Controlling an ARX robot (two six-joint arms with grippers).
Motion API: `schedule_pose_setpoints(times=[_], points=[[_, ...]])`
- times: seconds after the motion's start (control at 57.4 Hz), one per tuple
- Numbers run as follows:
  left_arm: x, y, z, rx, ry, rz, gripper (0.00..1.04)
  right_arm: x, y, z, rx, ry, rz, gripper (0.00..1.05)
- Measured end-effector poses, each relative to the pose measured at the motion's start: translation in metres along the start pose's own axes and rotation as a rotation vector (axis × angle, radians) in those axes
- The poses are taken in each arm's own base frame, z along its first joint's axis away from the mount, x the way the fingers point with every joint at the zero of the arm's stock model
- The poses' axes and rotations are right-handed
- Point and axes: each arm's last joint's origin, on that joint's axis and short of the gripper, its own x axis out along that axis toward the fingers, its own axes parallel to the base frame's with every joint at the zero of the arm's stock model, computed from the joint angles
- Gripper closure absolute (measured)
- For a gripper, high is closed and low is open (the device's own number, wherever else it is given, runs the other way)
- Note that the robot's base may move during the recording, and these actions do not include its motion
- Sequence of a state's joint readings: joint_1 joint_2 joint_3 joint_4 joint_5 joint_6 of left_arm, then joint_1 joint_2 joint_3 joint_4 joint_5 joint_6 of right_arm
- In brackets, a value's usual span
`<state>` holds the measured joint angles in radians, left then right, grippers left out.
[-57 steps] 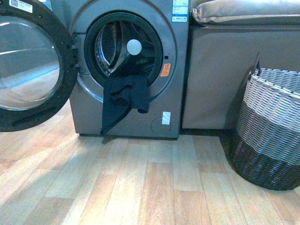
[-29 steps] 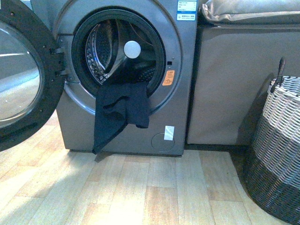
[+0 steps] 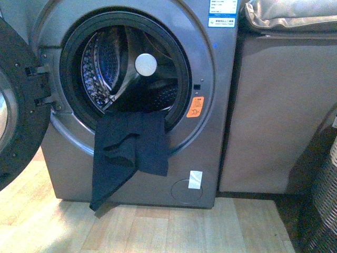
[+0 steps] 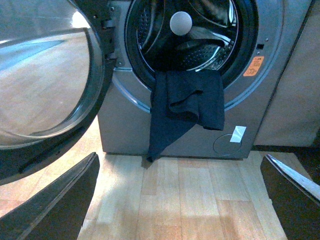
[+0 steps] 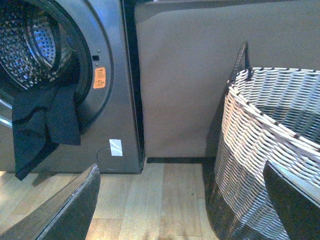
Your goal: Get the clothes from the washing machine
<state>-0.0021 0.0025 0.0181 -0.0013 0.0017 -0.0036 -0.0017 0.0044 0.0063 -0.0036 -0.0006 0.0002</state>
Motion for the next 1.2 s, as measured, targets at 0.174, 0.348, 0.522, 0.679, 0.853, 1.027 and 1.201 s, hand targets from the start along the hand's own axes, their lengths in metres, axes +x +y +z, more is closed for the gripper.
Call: schedule_pose_setpoints(times=[0.174, 0.348, 0.522, 0.679, 0.853, 1.027, 1.201], points=[[0.000, 0.000, 0.000, 0.000, -0.001, 0.002, 0.07, 0.000, 0.000, 0.000, 0.000, 0.000, 0.001, 0.07], [0.000, 0.000, 0.000, 0.000, -0.002, 0.002, 0.07, 0.000, 0.000, 0.000, 0.000, 0.000, 0.001, 0.07], [0.000, 0.000, 0.000, 0.000, -0.003, 0.002, 0.07, 0.000, 0.000, 0.000, 0.000, 0.000, 0.002, 0.07], [0.000, 0.000, 0.000, 0.000, -0.002, 0.001, 0.07, 0.000, 0.000, 0.000, 0.000, 0.000, 0.000, 0.07], [0.000, 0.000, 0.000, 0.000, 0.000, -0.002, 0.07, 0.000, 0.000, 0.000, 0.000, 0.000, -0.001, 0.07], [0.005, -0.001, 0.000, -0.088, 0.135, -0.164, 0.07, 0.000, 0.000, 0.000, 0.000, 0.000, 0.001, 0.07], [0.055, -0.013, 0.032, -0.157, 0.190, -0.315, 0.07, 0.000, 0.000, 0.000, 0.000, 0.000, 0.002, 0.07]])
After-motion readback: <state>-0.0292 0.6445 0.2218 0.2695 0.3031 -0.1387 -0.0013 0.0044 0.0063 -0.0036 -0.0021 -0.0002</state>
